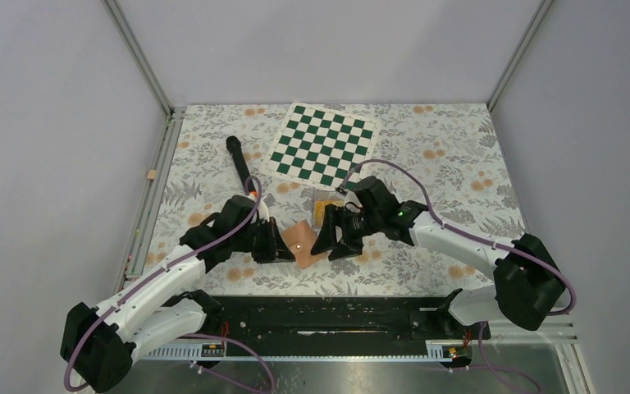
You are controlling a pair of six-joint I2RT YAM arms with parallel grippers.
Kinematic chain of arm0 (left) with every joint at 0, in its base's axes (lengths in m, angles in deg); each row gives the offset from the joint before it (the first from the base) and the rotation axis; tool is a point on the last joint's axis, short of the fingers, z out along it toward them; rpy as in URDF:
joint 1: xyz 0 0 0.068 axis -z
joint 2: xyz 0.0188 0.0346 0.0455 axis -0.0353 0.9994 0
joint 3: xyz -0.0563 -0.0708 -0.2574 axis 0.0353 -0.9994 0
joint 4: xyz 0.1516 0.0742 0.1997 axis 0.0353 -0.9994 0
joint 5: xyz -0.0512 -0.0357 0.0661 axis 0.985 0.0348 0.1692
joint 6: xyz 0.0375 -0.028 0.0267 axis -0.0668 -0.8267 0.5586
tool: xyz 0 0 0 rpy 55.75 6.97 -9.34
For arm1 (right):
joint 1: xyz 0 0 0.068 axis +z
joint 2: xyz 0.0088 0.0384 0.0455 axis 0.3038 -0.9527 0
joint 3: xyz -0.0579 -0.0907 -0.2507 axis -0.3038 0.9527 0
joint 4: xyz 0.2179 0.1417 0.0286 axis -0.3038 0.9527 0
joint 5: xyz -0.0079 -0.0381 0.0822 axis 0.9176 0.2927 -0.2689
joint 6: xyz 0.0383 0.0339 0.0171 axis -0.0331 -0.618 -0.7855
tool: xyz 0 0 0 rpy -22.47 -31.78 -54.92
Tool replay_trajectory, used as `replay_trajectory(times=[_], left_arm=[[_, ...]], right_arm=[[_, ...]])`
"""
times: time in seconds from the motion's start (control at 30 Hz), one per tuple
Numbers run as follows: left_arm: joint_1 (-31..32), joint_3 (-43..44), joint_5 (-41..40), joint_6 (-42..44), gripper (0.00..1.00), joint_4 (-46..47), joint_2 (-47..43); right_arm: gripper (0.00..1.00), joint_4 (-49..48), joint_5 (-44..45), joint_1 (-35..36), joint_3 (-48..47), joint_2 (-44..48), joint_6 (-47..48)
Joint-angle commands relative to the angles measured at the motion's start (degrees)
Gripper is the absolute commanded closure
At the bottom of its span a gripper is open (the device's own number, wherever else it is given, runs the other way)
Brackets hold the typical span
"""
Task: Put the credit cards into the card holder
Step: Pick up the card holder from the corner of the board, then open the card holder.
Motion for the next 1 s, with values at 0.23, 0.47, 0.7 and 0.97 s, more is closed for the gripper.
replay_trajectory(times=[0.23,0.47,0.7,0.97], left_arm=[[0.13,3.78,6.18,2.67,1.0,1.19,-5.25],[0.12,3.52,8.43,2.75,1.0,2.56,-6.8],[0.13,4.11,8.42,2.66,1.0,3.22,-6.89],[0.12,5.41,5.34,3.12,0.77,0.12,-7.56]], right_arm=[[0.22,8.97,-4.88,-1.64,-6.09,2.61,9.16],[0.39,-1.8,-14.23,-1.53,-4.03,2.53,4.39],[0.66,-4.0,-16.42,0.03,-3.65,1.29,3.09],[1.0,0.18,-11.5,0.01,-4.49,2.53,4.79]])
